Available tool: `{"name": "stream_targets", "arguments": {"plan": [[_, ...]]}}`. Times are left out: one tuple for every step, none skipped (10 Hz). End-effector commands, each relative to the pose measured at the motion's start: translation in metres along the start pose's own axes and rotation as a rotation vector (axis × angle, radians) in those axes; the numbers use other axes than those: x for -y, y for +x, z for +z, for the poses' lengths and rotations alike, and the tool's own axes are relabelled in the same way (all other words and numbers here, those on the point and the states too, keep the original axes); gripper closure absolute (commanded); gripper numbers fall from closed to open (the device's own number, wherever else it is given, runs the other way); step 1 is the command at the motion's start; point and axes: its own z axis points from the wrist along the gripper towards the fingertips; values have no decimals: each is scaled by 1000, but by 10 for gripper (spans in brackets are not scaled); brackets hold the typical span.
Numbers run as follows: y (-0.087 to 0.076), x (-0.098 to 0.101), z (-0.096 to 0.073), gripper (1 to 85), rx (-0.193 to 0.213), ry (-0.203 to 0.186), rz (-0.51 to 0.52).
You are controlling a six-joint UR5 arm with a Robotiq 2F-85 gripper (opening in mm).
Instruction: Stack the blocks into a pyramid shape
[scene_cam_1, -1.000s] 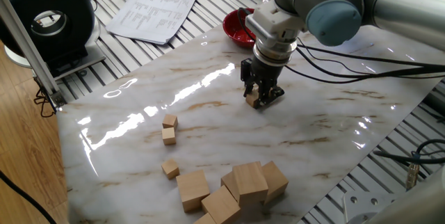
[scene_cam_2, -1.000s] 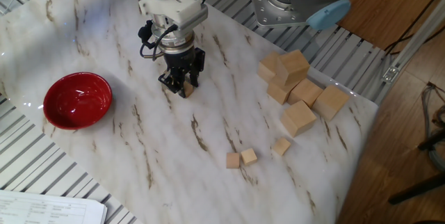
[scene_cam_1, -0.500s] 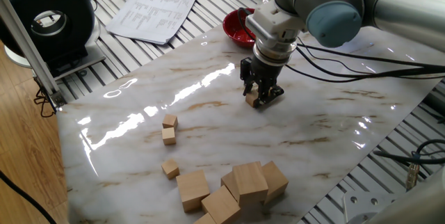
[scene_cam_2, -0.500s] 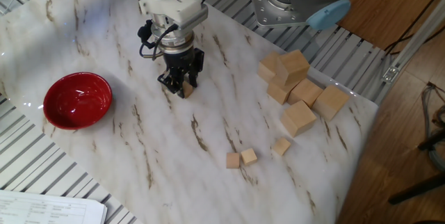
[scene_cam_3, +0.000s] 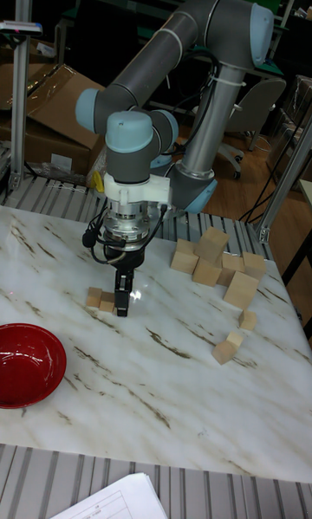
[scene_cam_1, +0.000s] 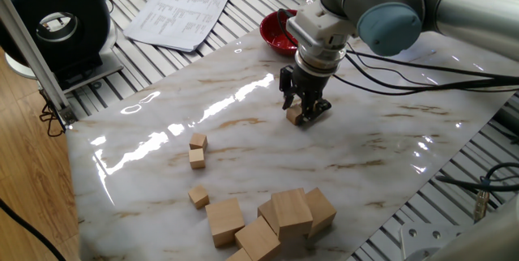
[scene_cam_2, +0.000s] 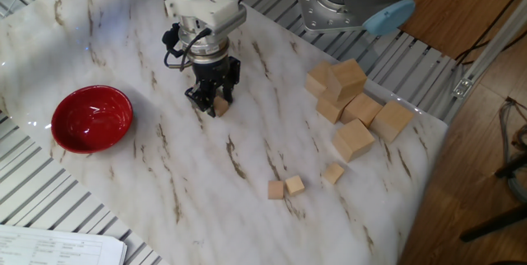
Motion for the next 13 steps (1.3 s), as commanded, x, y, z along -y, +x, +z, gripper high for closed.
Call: {"name": "stream_targets", "arguments": {"plan": [[-2,0,-5,327,9,2,4],[-2,-2,-7,323,8,0,4],[0,-3,-8,300,3,-1,-4],[2,-4,-9,277,-3,-4,-17],[4,-3,-11,200,-11,1,-34],[3,-4,-14,187,-8,2,-30],[1,-8,-21,187,-8,2,-22],[3,-11,-29,187,-26,6,-22],[-1,-17,-42,183,-29,5,-19],[0,-20,-55,183,-62,15,-22],[1,-19,-67,187,-104,28,-1],[-3,-16,-76,190,-134,28,47],[-13,-11,-83,190,-147,21,103]]}}
